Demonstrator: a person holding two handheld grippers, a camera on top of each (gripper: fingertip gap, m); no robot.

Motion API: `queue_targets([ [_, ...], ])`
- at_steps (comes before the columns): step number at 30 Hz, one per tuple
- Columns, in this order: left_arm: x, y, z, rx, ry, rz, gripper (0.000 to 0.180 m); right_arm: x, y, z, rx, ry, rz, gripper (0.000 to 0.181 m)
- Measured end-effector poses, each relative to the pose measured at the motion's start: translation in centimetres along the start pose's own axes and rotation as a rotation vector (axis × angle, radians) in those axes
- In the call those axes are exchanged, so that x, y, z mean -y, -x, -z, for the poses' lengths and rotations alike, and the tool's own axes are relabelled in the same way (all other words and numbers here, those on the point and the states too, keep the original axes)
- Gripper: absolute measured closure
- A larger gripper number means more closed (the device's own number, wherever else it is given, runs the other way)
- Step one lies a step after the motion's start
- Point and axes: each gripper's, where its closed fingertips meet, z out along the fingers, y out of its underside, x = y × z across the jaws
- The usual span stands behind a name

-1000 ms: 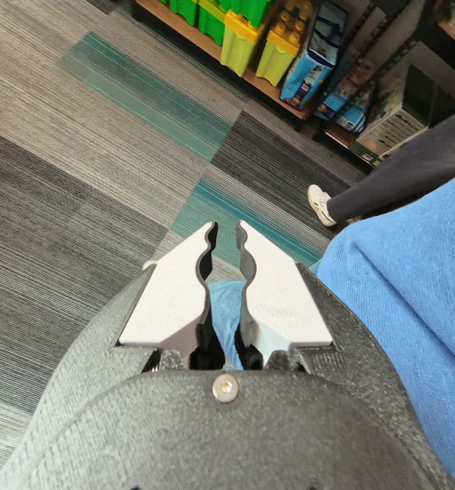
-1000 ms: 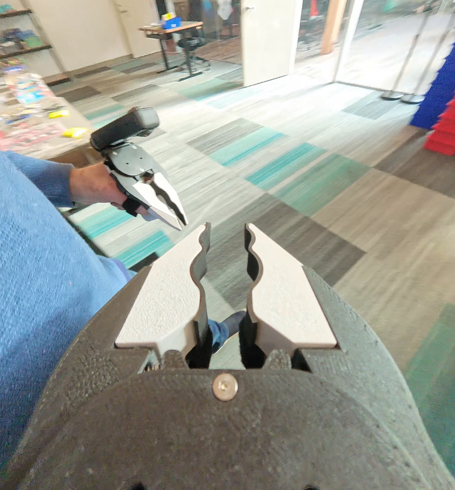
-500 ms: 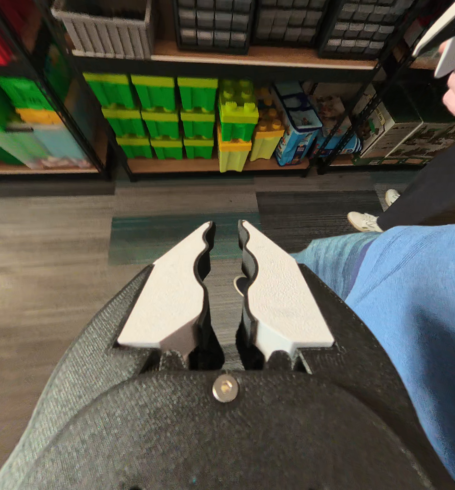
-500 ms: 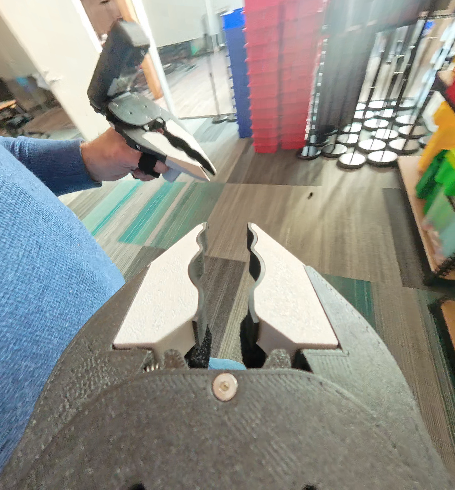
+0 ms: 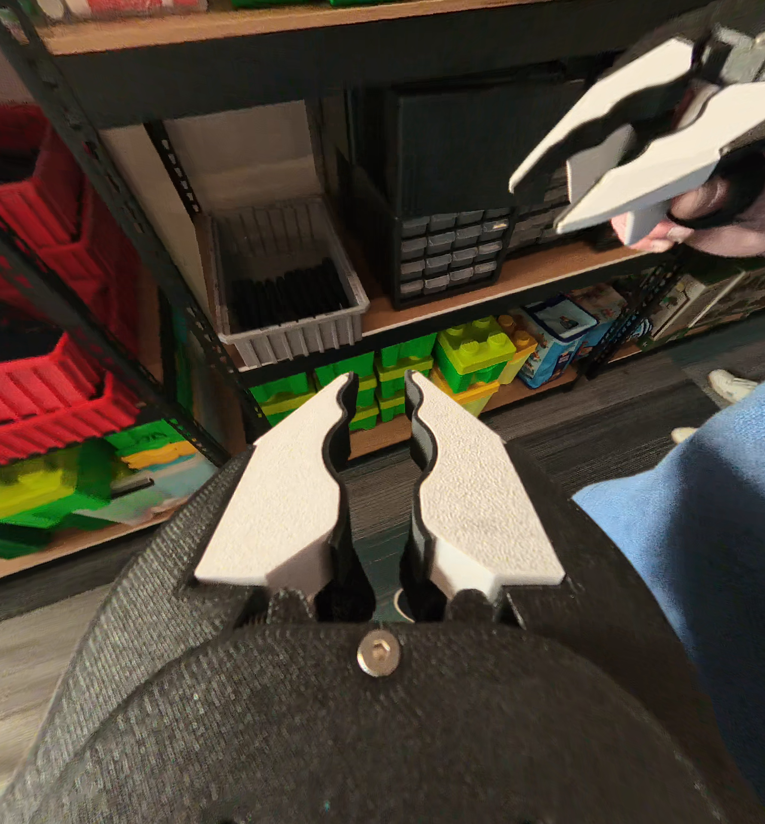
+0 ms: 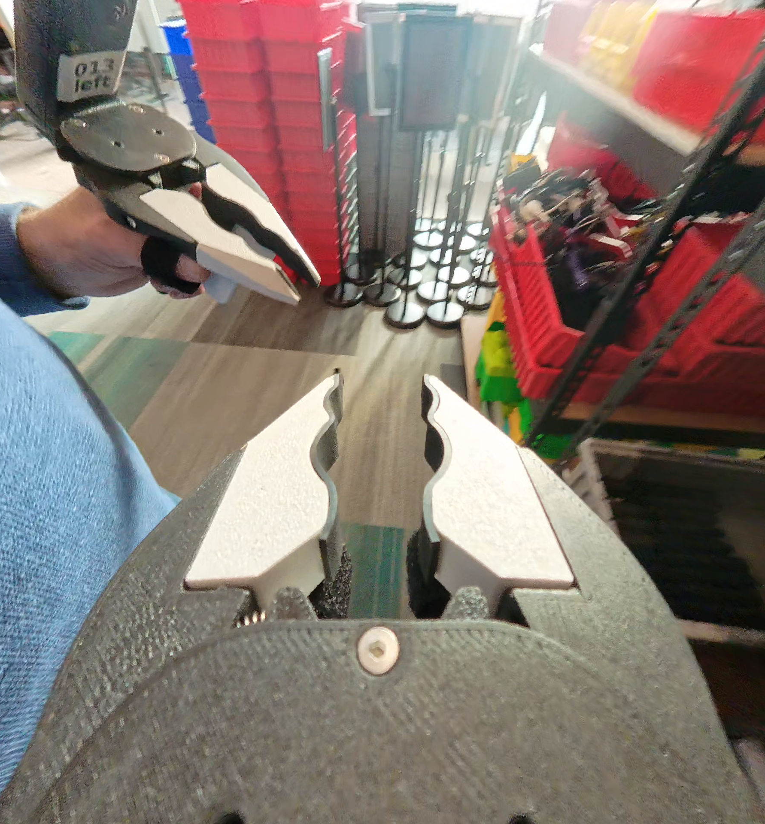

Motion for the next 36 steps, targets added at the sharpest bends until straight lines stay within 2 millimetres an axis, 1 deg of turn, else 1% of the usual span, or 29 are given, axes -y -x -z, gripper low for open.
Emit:
queue_targets([
  [2, 3.0, 3.7, -2.2, -0.024, -0.022, -0.045, 0.159, 2.9, -4.5, -1.2, -0.06, -0.033, 0.025, 0.147],
  [3, 4.1, 5.4, -3.2, -0.041, -0.03, -0.059, 0.159, 3.9, -6.4, -1.7, -0.085, -0.042, 0.031, 0.147],
  [5, 5.4, 9.1, -5.3, -0.062, -0.032, -0.093, 0.159, 4.7, -9.3, -3.0, -0.114, -0.043, 0.026, 0.148],
  [7, 5.8, 12.6, -7.3, -0.086, -0.024, -0.094, 0.158, 4.4, -11.5, -4.7, -0.133, -0.032, 0.012, 0.149],
  [8, 5.7, 14.2, -8.1, -0.1, -0.016, -0.082, 0.157, 4.0, -12.4, -5.8, -0.141, -0.018, 0.001, 0.149],
  [10, 5.8, 16.5, -9.3, -0.151, -0.007, -0.065, 0.157, 3.8, -13.7, -8.0, -0.153, -0.015, -0.03, 0.15],
  [13, 5.2, 19.7, -10.1, -0.203, 0.023, -0.141, 0.158, 4.7, -15.3, -11.7, -0.156, -0.031, -0.054, 0.149],
  [16, 4.1, 23.8, -11.1, -0.282, 0.018, -0.181, 0.159, 5.8, -16.6, -16.5, -0.124, -0.001, -0.01, 0.151],
  [18, 3.9, 27.6, -11.7, -0.302, 0.01, -0.189, 0.159, 6.5, -17.5, -20.1, -0.1, 0.019, -0.011, 0.152],
  [20, 4.7, 32.2, -11.5, -0.299, -0.007, -0.178, 0.159, 7.6, -18.5, -24.1, -0.084, 0.04, -0.035, 0.152],
  [22, 5.7, 37.1, -10.5, -0.283, -0.046, -0.18, 0.161, 9.4, -19.3, -28.1, -0.057, 0.029, -0.035, 0.155],
  [25, 5.0, 45.2, -9.5, -0.208, -0.041, -0.167, 0.162, 11.3, -20.7, -34.2, -0.012, 0.007, -0.045, 0.157],
  [27, 5.1, 49.9, -8.4, -0.149, -0.056, -0.102, 0.162, 12.9, -21.7, -37.7, 0.04, -0.034, -0.109, 0.162],
  [29, 5.6, 53.5, -7.2, -0.109, -0.105, -0.047, 0.163, 14.2, -22.5, -40.8, 0.106, -0.057, -0.154, 0.165],
  [32, 4.7, 58.2, -5.7, -0.019, -0.103, -0.013, 0.164, 15.2, -22.7, -44.8, 0.231, -0.06, -0.141, 0.172],
  [34, 4.0, 60.8, -3.9, 0.086, -0.103, 0.001, 0.164, 15.5, -22.3, -47.3, 0.325, -0.067, -0.133, 0.177],
  [36, 3.6, 62.4, -1.7, 0.171, -0.133, 0.018, 0.166, 16.2, -21.9, -49.7, 0.403, -0.08, -0.133, 0.179],
])
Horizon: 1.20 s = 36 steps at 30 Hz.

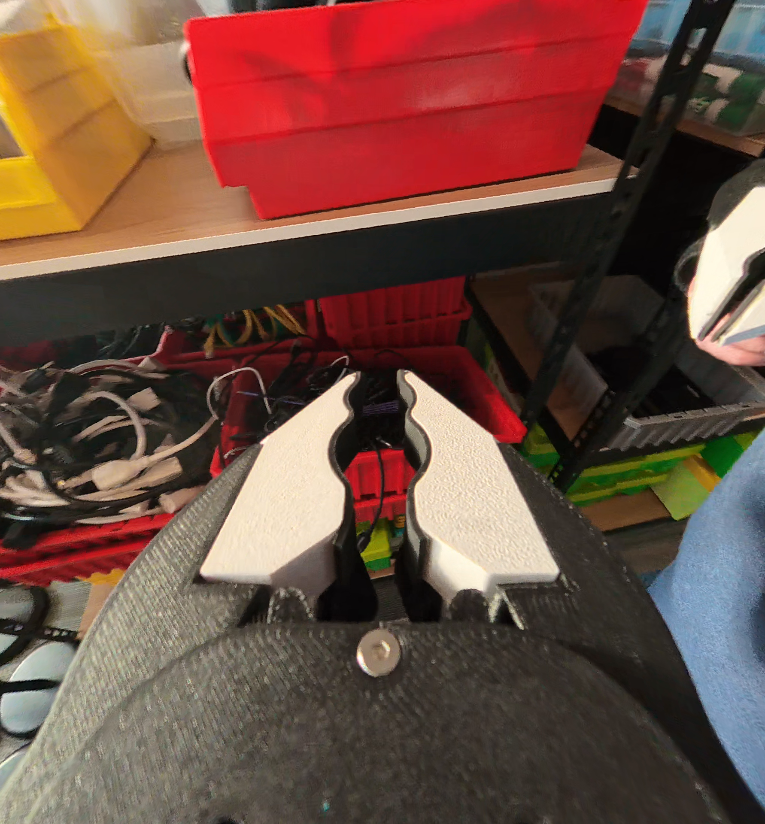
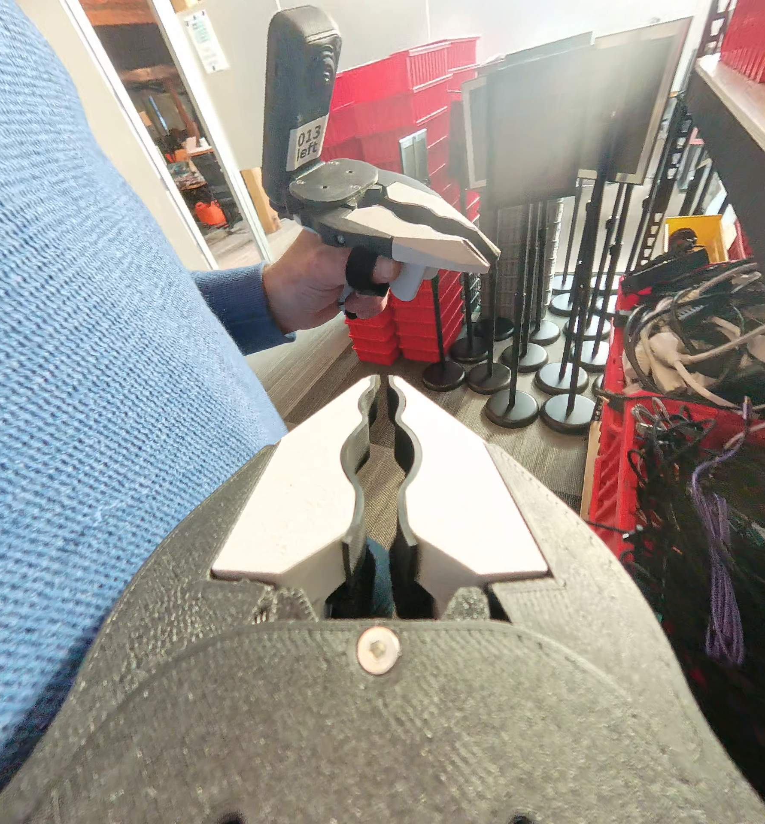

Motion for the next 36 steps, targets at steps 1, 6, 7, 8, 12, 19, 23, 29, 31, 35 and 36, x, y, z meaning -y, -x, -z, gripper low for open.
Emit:
queue_targets([
  [1, -0.4, 1.0, 0.8, 0.032, -0.001, 0.008, 0.169, 0.4, -0.4, -1.2, 0.017, 0.01, 0.004, 0.178],
  [6, -2.4, 7.6, 3.0, 0.088, 0.05, -0.024, 0.169, 3.5, -2.9, -6.8, 0.047, 0.03, 0.064, 0.172],
  [7, -2.7, 9.6, 3.4, 0.096, 0.045, -0.032, 0.168, 3.6, -3.7, -8.2, 0.042, 0.035, 0.068, 0.171],
  [8, -2.9, 11.5, 3.8, 0.097, 0.031, -0.036, 0.168, 3.8, -4.6, -9.8, 0.024, 0.037, 0.067, 0.171],
  [12, -4.8, 19.1, 5.8, 0.055, 0.0, -0.031, 0.167, 4.9, -7.4, -17.7, -0.045, 0.025, 0.012, 0.171],
  [19, -7.3, 31.8, 12.4, -0.08, 0.01, 0.018, 0.165, 9.4, -9.7, -35.0, -0.102, 0.044, -0.019, 0.173],
  [23, -8.6, 39.7, 14.8, -0.047, 0.03, -0.018, 0.165, 11.0, -11.1, -41.2, -0.113, 0.071, -0.01, 0.175],
  [29, -11.8, 47.4, 14.1, -0.031, -0.017, 0.131, 0.166, 11.7, -15.4, -47.5, -0.122, 0.13, -0.03, 0.178],
  [31, -13.8, 49.3, 13.4, -0.034, 0.008, 0.156, 0.165, 12.1, -17.4, -49.6, -0.114, 0.142, -0.026, 0.179],
  [35, -17.9, 53.3, 12.7, -0.006, 0.1, 0.172, 0.165, 13.2, -21.7, -54.6, -0.044, 0.13, -0.042, 0.179],
  [36, -18.6, 54.4, 12.7, 0.005, 0.115, 0.176, 0.165, 13.5, -22.7, -56.0, -0.016, 0.139, -0.045, 0.177],
])
